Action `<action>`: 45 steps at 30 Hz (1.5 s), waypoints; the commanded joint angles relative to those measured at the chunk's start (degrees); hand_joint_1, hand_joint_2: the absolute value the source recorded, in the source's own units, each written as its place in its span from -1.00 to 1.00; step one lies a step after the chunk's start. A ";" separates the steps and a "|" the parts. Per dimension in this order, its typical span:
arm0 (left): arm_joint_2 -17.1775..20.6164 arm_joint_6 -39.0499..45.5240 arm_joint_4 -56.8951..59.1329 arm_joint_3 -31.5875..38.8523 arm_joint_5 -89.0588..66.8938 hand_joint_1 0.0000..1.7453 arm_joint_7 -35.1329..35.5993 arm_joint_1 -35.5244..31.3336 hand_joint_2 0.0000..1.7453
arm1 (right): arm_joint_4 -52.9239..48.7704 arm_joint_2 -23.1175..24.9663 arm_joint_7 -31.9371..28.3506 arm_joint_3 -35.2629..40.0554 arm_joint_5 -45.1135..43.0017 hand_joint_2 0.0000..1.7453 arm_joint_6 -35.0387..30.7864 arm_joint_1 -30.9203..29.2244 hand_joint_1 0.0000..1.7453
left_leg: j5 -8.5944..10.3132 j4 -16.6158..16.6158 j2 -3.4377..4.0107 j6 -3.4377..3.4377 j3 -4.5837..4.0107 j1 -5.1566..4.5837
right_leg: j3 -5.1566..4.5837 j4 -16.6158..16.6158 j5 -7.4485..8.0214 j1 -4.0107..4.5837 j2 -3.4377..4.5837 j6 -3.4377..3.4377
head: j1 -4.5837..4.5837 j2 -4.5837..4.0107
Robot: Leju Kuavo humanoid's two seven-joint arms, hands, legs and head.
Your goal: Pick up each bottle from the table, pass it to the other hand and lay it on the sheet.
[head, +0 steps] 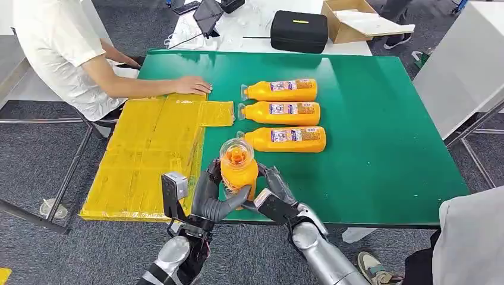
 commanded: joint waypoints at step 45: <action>5.78 34.87 -2.36 2.75 -51.85 1.00 7.06 2.06 1.00 | -15.93 -0.44 -5.94 -14.13 9.64 1.00 -17.85 15.81 -1.00 | -0.14 -0.06 -0.01 -0.03 0.34 0.02 | 0.31 -0.05 -0.14 0.03 0.02 -0.14 | 0.00 0.00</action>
